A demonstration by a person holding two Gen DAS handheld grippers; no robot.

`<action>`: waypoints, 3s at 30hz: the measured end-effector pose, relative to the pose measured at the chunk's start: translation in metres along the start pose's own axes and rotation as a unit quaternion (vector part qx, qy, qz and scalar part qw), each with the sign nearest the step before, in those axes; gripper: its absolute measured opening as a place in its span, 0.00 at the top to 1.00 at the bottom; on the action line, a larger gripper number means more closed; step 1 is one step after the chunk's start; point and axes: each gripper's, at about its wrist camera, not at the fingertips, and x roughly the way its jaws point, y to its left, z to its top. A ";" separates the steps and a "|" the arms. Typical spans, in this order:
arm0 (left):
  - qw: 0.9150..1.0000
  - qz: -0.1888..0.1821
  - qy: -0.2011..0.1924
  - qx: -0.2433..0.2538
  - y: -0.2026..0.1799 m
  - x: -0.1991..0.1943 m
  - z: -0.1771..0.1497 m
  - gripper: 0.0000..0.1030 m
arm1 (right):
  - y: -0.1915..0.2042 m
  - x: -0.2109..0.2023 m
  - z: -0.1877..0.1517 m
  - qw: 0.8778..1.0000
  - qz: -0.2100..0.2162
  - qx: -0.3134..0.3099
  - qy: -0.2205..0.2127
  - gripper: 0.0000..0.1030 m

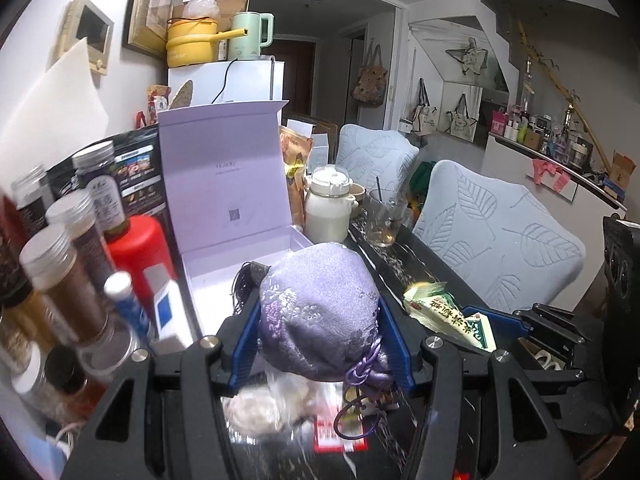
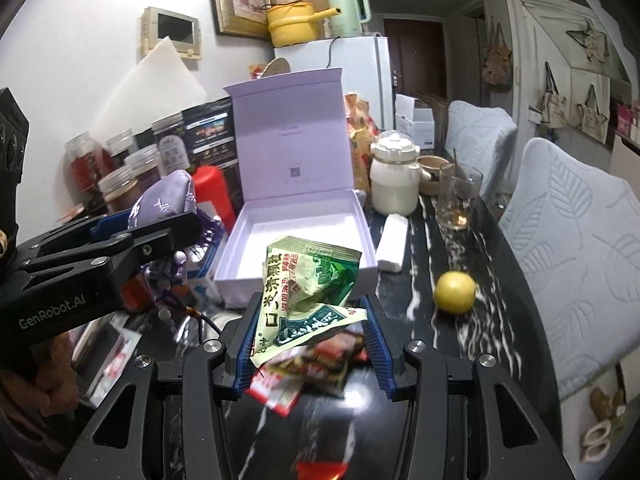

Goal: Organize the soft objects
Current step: 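Carry sachet and green packet into the lavender box and open both tools, then withdraw both open tools from the box back over the table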

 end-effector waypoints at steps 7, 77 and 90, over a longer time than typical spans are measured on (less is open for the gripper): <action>1.000 0.018 -0.014 0.004 0.007 0.034 0.025 0.47 | -0.016 0.031 0.030 1.000 0.000 -0.006 -0.002 0.54; 0.983 0.166 0.052 -0.060 0.105 0.207 0.087 0.21 | -0.041 0.239 0.144 0.998 -0.008 -0.052 0.044 0.35; 0.985 0.164 0.014 -0.054 0.082 0.149 0.106 0.21 | -0.040 0.179 0.156 0.999 -0.011 -0.046 0.004 0.35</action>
